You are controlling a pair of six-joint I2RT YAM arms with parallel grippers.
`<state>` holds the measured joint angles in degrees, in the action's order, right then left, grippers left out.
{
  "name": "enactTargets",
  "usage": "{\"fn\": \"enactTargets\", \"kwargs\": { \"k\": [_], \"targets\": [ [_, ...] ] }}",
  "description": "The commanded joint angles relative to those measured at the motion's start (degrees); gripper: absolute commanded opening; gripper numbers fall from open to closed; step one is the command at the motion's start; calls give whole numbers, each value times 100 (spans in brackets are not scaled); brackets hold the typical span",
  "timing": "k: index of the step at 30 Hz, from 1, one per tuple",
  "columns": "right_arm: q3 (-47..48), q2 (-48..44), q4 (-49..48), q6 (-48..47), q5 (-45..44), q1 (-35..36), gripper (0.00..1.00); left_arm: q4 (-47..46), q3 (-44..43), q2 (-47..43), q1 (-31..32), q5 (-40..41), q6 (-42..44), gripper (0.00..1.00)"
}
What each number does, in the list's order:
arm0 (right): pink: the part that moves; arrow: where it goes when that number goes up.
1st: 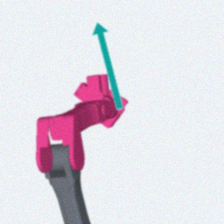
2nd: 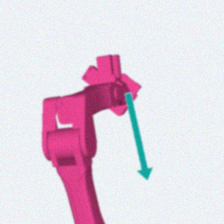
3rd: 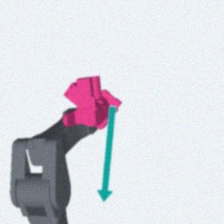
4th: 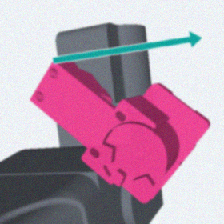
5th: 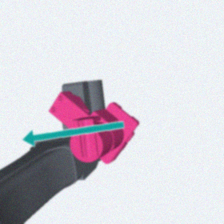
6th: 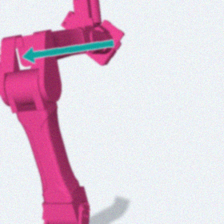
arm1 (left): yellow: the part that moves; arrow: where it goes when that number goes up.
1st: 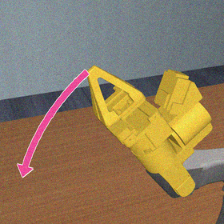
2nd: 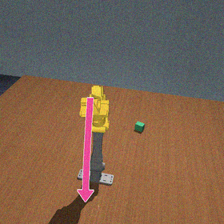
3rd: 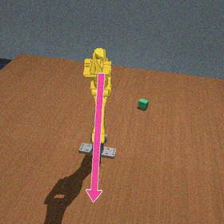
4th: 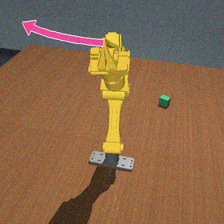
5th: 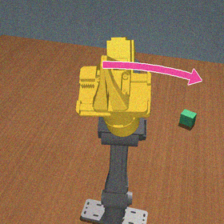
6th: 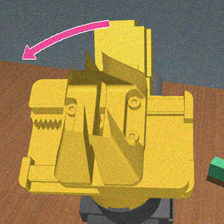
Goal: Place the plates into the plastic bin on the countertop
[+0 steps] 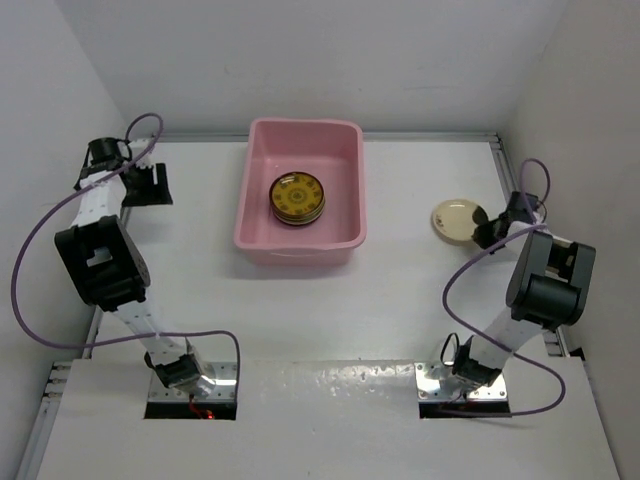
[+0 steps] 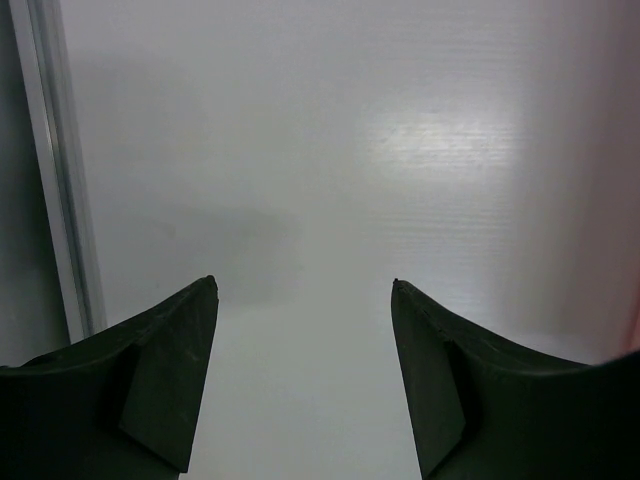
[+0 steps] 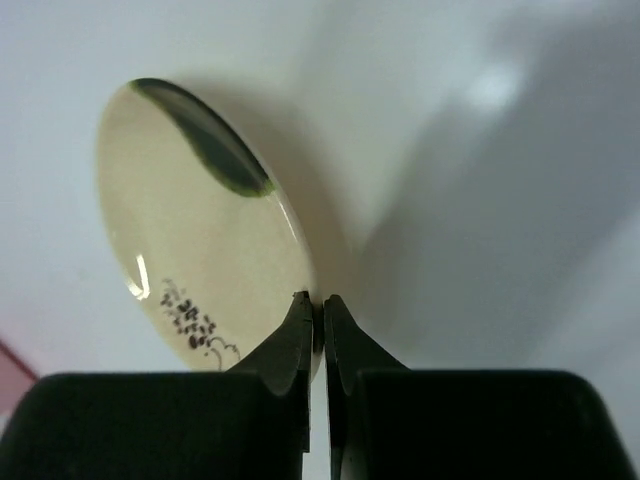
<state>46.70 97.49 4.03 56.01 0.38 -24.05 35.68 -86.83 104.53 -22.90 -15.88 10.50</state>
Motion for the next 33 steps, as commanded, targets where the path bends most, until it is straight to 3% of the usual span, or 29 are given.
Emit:
{"fn": "enactTargets", "kwargs": {
  "k": [1,7,15,19,21,26,33],
  "targets": [
    [436,-195,151,-635,-65,532,0,-44,358,199,-549,-495,110,72],
    [1227,-582,-25,-459,445,1253,0,-245,1000,-29,-734,-608,434,72],
    [1913,-1100,-324,-354,-20,2352,0,-492,2038,-670,-734,-855,813,72],
    [2289,-1066,-527,-502,-74,3316,0,-545,2214,-785,-734,-803,813,72],
    [3016,-593,-430,-765,189,3791,0,-545,2214,-785,-734,-803,813,72],
    [4994,1163,1283,-1355,383,4820,0,-597,2144,-785,-734,-741,690,72],
    [5709,2324,1477,-1338,585,5209,0,-597,2082,-785,-734,-741,690,72]
  ]
}}
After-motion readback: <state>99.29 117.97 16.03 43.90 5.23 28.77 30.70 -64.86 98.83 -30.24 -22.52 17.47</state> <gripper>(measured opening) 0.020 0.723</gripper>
